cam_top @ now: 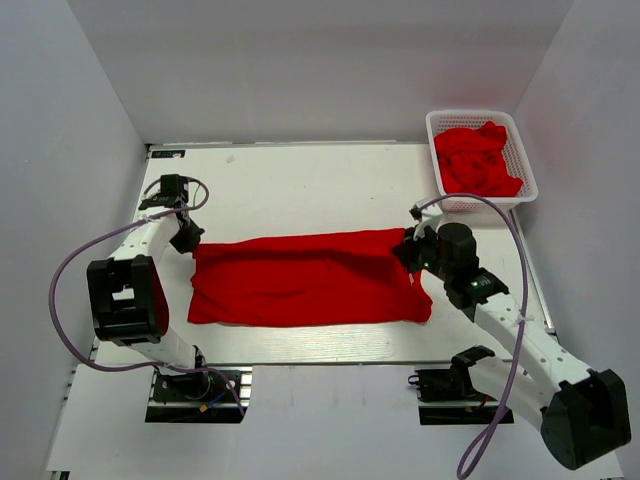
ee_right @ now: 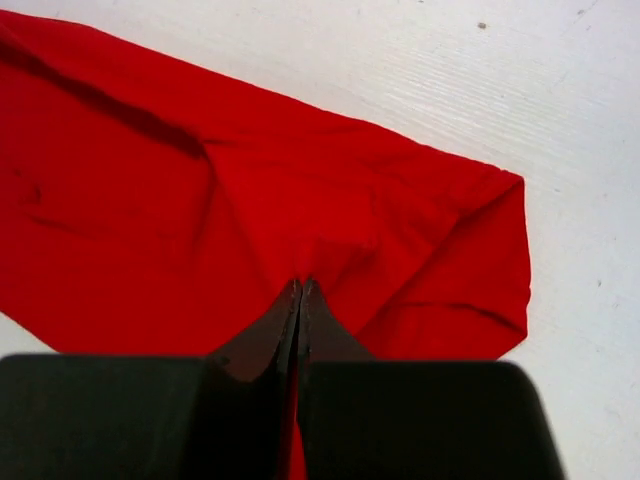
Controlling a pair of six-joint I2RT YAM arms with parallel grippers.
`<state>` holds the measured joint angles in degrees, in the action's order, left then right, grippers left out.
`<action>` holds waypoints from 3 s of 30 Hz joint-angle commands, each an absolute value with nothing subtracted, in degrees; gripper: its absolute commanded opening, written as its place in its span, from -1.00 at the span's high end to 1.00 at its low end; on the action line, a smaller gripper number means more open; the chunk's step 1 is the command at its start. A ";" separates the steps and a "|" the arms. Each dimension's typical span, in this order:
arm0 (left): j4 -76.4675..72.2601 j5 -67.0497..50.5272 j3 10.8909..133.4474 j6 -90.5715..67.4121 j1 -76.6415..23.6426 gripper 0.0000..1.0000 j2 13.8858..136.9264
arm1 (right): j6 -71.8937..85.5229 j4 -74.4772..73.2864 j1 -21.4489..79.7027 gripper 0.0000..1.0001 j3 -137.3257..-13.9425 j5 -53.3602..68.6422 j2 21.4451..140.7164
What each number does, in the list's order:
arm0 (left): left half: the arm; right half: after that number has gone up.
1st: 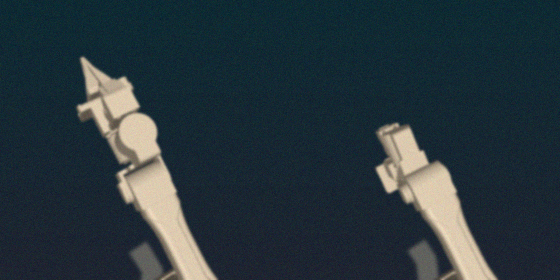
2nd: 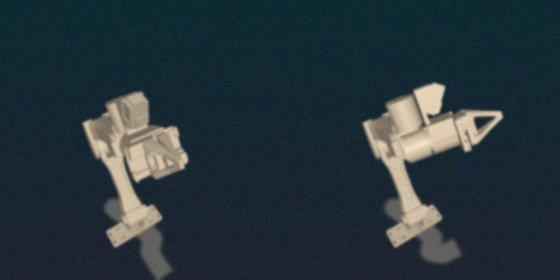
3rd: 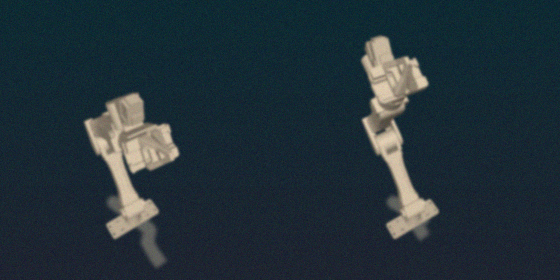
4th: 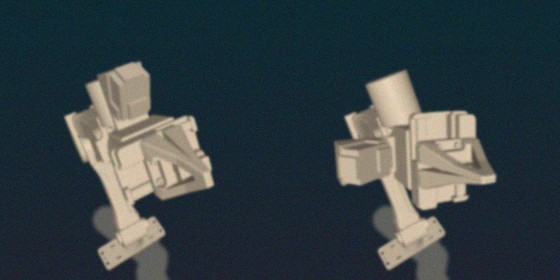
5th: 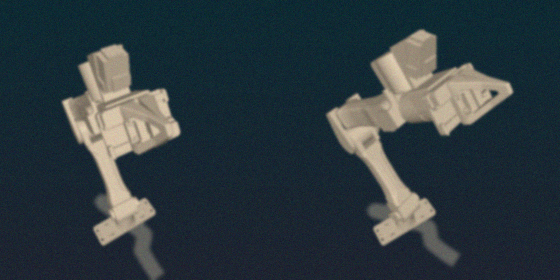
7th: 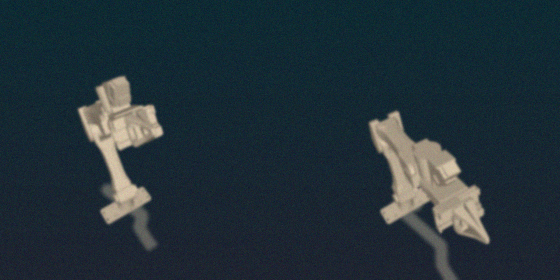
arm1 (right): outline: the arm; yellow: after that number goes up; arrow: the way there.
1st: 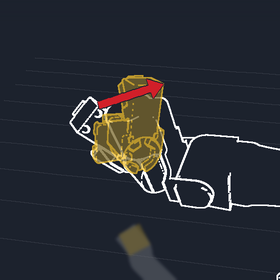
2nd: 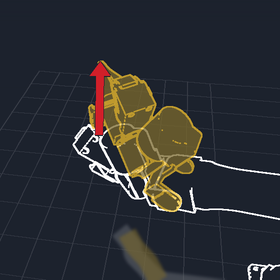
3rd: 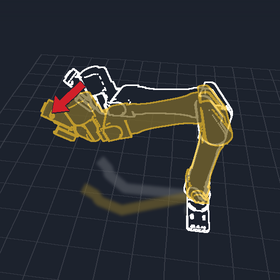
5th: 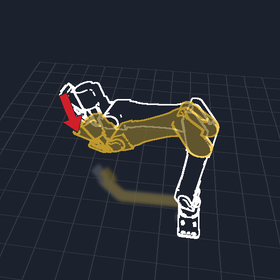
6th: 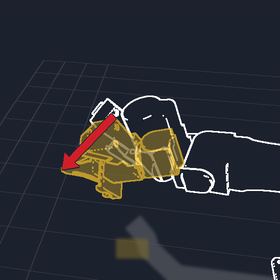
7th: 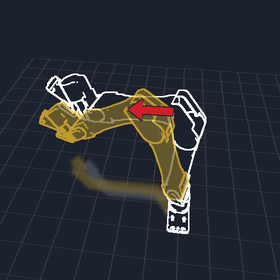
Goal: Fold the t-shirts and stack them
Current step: Fold the other side of the tshirt into a rectangle, then rotate the tshirt 90 degrees
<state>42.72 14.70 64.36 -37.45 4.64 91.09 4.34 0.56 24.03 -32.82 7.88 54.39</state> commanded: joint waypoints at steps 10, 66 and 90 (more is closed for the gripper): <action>47.20 19.07 62.76 -41.13 4.48 1.00 87.71 | 9.22 -4.92 24.43 1.00 -25.58 15.28 45.97; 44.47 1.77 45.82 -39.73 2.99 0.12 90.97 | 27.77 1.06 23.64 -0.81 -31.45 10.47 77.85; 33.39 -23.29 35.76 -45.26 -29.08 0.50 98.52 | 25.13 -3.61 20.92 -0.81 -111.43 30.15 143.87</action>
<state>28.75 -27.53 39.66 -45.93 -22.65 91.53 23.20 -3.53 20.38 -106.89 27.62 138.39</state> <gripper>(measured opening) 0.251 0.903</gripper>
